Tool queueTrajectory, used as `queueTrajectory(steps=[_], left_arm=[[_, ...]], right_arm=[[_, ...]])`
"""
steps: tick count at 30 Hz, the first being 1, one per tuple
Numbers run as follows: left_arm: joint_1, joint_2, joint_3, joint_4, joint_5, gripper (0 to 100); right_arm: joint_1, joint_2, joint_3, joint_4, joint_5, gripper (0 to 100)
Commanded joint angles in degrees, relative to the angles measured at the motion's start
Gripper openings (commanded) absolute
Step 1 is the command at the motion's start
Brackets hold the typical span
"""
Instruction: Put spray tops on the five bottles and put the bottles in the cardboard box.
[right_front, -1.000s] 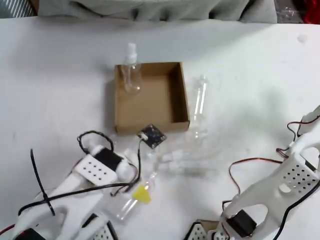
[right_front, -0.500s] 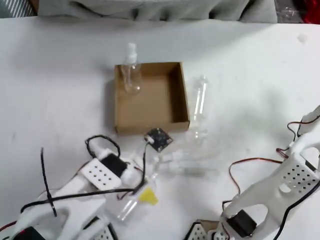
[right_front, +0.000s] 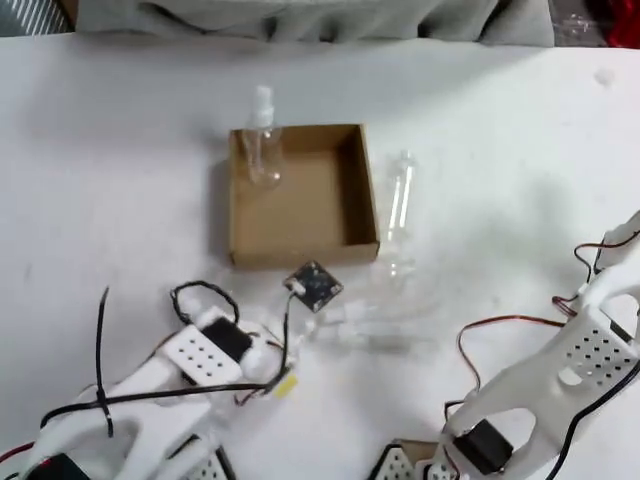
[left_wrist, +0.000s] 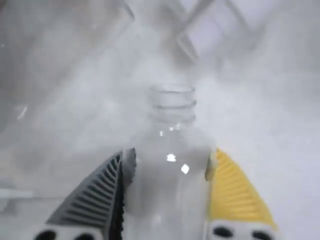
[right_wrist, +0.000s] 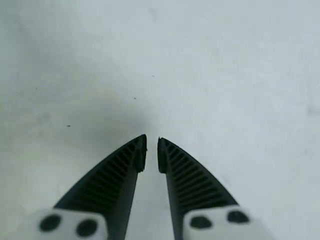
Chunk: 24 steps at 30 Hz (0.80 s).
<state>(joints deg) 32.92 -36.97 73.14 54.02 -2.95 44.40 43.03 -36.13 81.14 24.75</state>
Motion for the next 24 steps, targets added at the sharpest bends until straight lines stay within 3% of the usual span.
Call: queueTrajectory(steps=[1,11,19,24], left_arm=[[0.6,-1.8,-3.5,-0.8,-0.1,2],[-2.5,-2.0,-17.6,13.8,0.4,2],[-18.3,-2.3,-27.1,21.3,-0.1,2],[-31.2,-8.6,-29.9,22.8,0.4,2]], right_arm=[[0.4,-3.5,-2.8,0.0,0.5,1.7],[-0.8,-6.1,-2.9,2.0,0.5,1.7],[-6.2,-14.1,-2.8,11.0,0.5,1.7],[-15.0,-17.6,-2.4,17.3,-0.1,1.7]])
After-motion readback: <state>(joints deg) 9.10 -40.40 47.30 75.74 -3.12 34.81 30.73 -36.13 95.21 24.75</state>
